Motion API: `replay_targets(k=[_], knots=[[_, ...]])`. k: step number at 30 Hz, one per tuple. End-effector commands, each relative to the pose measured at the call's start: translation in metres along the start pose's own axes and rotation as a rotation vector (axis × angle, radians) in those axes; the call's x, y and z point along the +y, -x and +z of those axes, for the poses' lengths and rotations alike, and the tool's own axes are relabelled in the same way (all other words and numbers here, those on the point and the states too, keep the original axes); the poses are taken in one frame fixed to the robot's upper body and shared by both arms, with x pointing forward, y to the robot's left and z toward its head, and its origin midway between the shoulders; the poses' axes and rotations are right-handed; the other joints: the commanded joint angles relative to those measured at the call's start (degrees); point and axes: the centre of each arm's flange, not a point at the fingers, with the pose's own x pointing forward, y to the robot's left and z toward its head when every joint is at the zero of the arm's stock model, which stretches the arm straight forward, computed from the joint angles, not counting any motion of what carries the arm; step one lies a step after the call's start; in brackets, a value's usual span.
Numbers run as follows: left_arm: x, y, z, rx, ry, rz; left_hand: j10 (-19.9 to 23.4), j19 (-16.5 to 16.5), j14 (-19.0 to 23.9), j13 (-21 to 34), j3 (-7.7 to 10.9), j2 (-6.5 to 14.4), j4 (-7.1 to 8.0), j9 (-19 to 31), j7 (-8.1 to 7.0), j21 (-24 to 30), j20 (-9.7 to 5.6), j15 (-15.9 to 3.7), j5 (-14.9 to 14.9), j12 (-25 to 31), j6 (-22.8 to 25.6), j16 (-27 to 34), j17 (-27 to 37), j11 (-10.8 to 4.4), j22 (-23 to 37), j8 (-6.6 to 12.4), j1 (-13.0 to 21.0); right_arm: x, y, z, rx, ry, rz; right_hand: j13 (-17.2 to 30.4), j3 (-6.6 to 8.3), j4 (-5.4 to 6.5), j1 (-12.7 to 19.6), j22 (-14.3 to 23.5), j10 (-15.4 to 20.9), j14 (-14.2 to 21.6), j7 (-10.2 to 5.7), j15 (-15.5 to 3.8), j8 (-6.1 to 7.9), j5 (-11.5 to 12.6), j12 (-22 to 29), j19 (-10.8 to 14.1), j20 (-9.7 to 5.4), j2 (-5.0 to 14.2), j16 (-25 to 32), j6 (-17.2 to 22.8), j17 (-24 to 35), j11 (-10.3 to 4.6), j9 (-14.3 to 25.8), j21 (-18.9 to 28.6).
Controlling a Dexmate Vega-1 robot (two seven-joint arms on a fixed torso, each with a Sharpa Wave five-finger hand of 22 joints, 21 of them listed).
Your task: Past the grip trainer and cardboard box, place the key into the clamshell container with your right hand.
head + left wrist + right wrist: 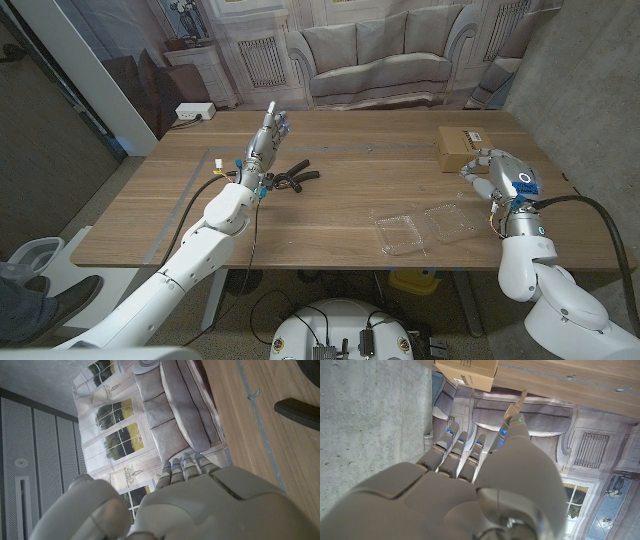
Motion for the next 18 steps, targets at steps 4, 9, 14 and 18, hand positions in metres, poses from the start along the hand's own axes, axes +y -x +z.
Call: replay_targets(k=[4, 9, 14, 18], knots=[[0.005, -0.006, 0.001, 0.011, -0.012, 0.002, 0.2, -0.2, 0.4, 0.1, -0.3, 0.4, 0.14, 0.2, -0.04, 0.2, 0.03, 0.16, -0.1, -0.2, 0.3, 0.1, 0.2, -0.05, 0.1, -0.1, 0.2, 0.002, 0.004, 0.004, 0.013, 0.01, 0.097, 0.2, -0.52, -0.07, 0.6, 0.1, -0.1, -0.2, 0.25, -7.62, 0.35, 0.2, -0.4, -0.1, -6.06, 0.1, 0.1, 0.3, 0.1, -0.03, 0.2, 0.1], [0.006, -0.009, 0.001, 0.014, -0.016, 0.002, 0.1, -0.2, 0.4, 0.1, -0.32, 0.4, 0.11, 0.2, -0.09, 0.2, 0.03, 0.18, -0.1, -0.3, 0.3, 0.1, 0.2, -0.03, 0.1, -0.09, 0.3, 0.008, 0.006, 0.004, 0.019, 0.024, 0.134, 0.1, -0.55, -0.18, 0.9, 0.1, -0.1, -0.2, 0.39, -7.45, 0.35, 0.3, -0.4, 0.1, -5.87, 0.16, 0.1, 0.5, 0.1, 0.28, 0.2, 0.2], [0.008, -0.011, 0.0, 0.024, -0.016, 0.001, 0.1, -0.2, 0.4, 0.1, -0.34, 0.5, 0.08, 0.2, -0.11, 0.1, 0.04, 0.14, -0.1, -0.3, 0.3, 0.1, 0.2, -0.01, 0.1, -0.1, 0.4, 0.012, 0.008, 0.008, 0.02, 0.025, 0.16, 0.1, -0.58, -0.2, 1.0, 0.0, -0.1, -0.5, 0.53, -7.13, 0.38, 0.3, -0.5, 0.1, -5.7, 0.19, 0.1, 0.6, 0.0, 0.5, 0.1, 0.2], [0.008, -0.013, -0.001, 0.032, -0.017, -0.002, 0.1, -0.2, 0.4, 0.1, -0.35, 0.5, 0.06, 0.2, -0.07, 0.1, 0.04, 0.13, -0.1, -0.3, 0.3, 0.1, 0.2, -0.06, 0.1, -0.09, 0.4, 0.013, 0.009, 0.011, 0.02, 0.024, 0.174, 0.1, -0.58, -0.22, 1.1, 0.0, -0.2, -0.5, 0.49, -7.06, 0.4, 0.3, -0.5, 0.0, -5.61, 0.27, 0.1, 0.6, 0.0, 0.54, 0.2, 0.2]])
